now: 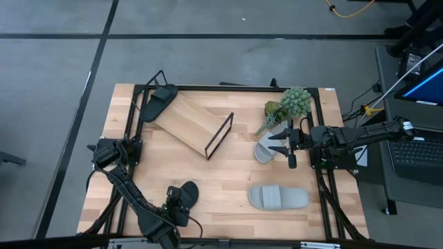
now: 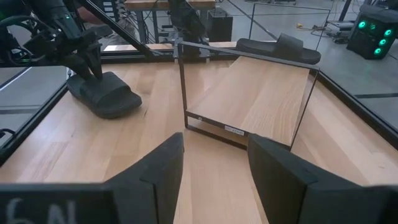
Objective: Pick and place slides into the shelf
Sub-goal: Put the black slipper on the shelf
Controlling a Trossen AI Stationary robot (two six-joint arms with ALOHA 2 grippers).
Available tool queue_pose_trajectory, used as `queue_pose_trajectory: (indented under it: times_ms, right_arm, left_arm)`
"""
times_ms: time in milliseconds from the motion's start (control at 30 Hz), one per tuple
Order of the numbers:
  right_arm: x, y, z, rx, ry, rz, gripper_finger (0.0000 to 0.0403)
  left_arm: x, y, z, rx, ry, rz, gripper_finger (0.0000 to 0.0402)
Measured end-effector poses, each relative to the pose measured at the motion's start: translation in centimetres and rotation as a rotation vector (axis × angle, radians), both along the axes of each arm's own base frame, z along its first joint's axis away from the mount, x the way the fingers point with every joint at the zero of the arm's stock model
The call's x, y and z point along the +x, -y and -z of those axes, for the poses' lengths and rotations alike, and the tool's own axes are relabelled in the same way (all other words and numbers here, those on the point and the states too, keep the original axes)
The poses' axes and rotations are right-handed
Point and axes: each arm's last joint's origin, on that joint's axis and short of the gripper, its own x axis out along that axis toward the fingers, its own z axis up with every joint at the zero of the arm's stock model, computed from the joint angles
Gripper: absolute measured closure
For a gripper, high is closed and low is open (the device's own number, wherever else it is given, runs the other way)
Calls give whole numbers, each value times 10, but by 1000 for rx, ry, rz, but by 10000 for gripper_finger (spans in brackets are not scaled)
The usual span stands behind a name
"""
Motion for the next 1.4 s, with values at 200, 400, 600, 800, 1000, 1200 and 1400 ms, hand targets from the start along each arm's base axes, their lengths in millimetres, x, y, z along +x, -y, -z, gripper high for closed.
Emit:
queue_pose_trajectory:
  times_ms: [200, 400, 600, 800, 1000, 1200, 1400]
  right_arm:
    - [0, 0, 0, 1, 0, 0, 223]
    - [0, 0, 0, 1, -1, 0, 223]
    - [0, 0, 0, 1, 0, 0, 223]
    - [0, 0, 0, 1, -1, 0, 223]
    - [0, 0, 0, 2, -1, 0, 223]
    - [0, 0, 0, 27, 1, 6, 223]
    - [0, 0, 2, 46, -17, 12, 223]
  left_arm:
    - [-1, 0, 1, -16, -24, -6, 274]
    - [-5, -5, 13, 8, -48, -7, 274]
    - [-5, -6, 14, 32, -30, -2, 276]
    - [-5, -6, 14, 35, -27, -1, 316]
    - [-5, -6, 14, 33, -28, -1, 384]
    - [-5, -6, 14, 33, -28, -2, 396]
    - [-7, -9, 8, 67, -38, -33, 399]
